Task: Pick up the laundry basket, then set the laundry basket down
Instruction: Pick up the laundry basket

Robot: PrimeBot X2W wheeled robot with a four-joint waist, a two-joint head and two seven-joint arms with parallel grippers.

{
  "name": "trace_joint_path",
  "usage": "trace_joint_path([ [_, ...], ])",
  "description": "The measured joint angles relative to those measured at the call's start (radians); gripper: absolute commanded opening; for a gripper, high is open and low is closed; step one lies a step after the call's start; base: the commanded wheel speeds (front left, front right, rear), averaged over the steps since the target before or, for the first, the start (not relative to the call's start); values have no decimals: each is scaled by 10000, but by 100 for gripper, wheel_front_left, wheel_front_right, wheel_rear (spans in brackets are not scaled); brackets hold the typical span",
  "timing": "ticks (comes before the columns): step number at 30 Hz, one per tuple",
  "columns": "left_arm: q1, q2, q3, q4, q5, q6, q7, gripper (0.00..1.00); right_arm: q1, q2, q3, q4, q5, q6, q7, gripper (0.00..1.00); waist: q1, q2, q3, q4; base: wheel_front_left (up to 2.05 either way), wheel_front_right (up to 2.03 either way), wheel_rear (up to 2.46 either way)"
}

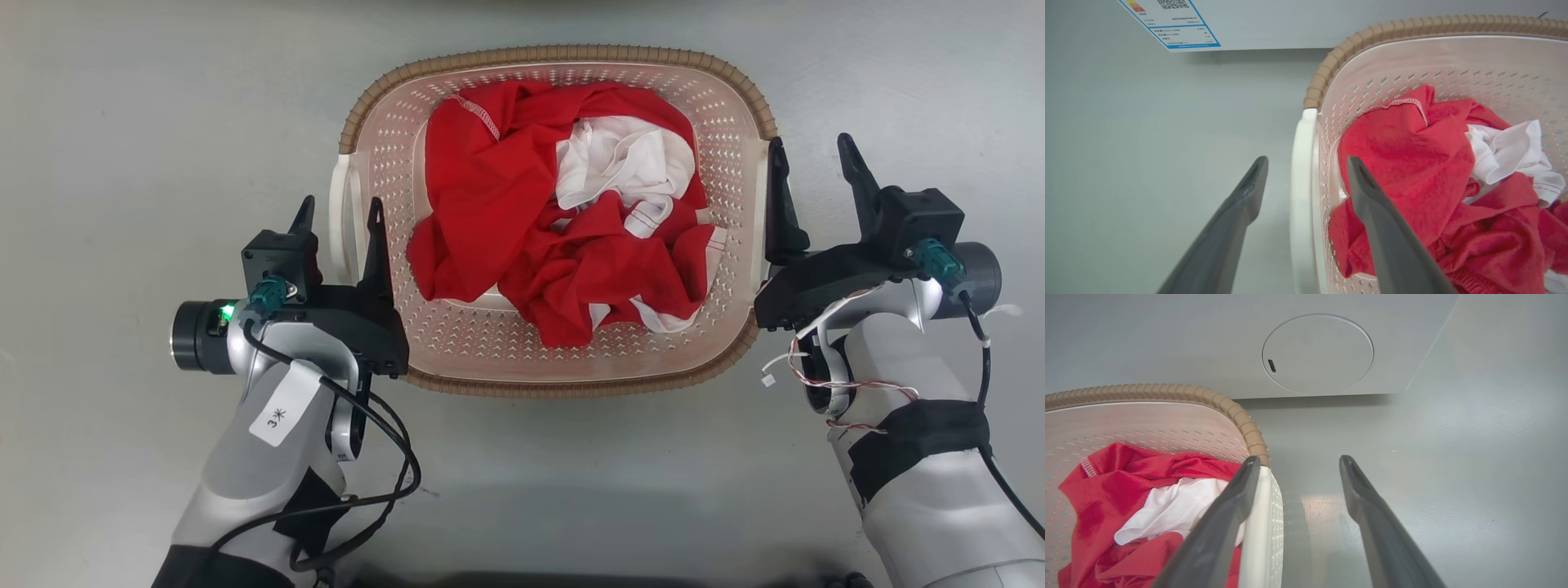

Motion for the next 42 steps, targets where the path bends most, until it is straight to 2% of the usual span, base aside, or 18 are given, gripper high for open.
trace_joint_path([
  [18, -289, -6, -201, 1317, -464, 0, -161, 100, -198, 21, 575, 1151, 56, 171, -12, 100, -2, -1, -33, -5, 0, 0, 0],
  [23, -304, -8, -510, 1624, -675, -21, -161, 100, -244, 21, 974, 1400, 389, 155, -13, 100, -2, -1, -48, 5, 0, 0, 0],
  [31, -499, -8, -976, 1935, -1108, -102, -150, 100, -522, 21, 1453, 1795, 957, -184, -13, 100, -1, -1, -79, 29, 0, 0, 0],
  [37, -671, -10, -1312, 2104, -1342, -102, -56, 100, -648, 21, 1860, 2029, 1423, -286, -10, 100, -1, -1, -89, 57, 0, 0, 0],
  [39, -721, -12, -1404, 2121, -1436, -102, -21, 100, -700, 21, 1988, 2115, 1513, -364, -4, 96, -2, -1, -83, 65, 0, 0, 0],
  [41, -727, -12, -1499, 2159, -1643, -102, 27, 100, -812, 21, 2082, 2150, 1628, -370, 0, 85, -1, -1, -77, 71, 0, 0, 0],
  [42, -734, -10, -1567, 2173, -1708, -102, 42, 88, -843, 21, 2130, 2157, 1651, -403, 0, 80, -1, -1, -74, 74, 0, 0, 0],
])
